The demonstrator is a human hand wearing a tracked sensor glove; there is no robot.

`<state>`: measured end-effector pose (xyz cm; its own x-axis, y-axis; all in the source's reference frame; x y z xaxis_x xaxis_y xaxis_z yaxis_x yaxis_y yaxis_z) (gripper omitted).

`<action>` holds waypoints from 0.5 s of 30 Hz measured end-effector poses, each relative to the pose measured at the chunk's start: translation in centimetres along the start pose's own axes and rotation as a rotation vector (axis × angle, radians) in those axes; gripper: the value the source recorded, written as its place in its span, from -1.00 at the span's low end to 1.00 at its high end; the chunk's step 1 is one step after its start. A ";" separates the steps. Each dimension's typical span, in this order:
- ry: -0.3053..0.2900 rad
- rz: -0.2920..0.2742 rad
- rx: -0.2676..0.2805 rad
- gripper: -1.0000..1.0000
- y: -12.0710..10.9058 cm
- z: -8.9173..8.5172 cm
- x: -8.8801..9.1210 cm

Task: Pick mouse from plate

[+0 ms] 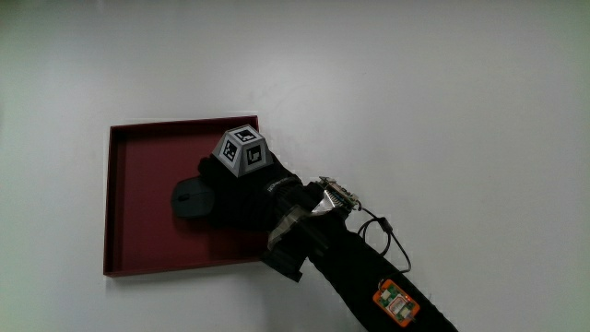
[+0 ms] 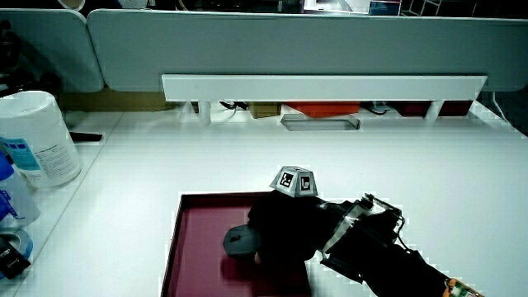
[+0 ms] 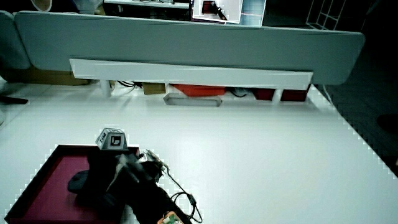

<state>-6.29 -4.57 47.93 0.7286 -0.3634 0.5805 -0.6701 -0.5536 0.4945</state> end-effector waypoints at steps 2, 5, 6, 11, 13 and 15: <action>0.004 0.009 -0.002 1.00 -0.5 0.8 0.0; -0.013 0.007 0.029 1.00 -1.4 2.0 0.0; -0.014 0.006 0.032 1.00 -1.7 2.4 0.0; -0.034 0.000 0.063 1.00 -3.2 4.5 0.1; -0.038 -0.011 0.073 1.00 -3.7 5.1 0.5; -0.032 -0.009 0.078 1.00 -4.2 5.7 0.8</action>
<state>-2.12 -6.82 42.63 0.7395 -0.3816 0.5546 -0.6516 -0.6128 0.4471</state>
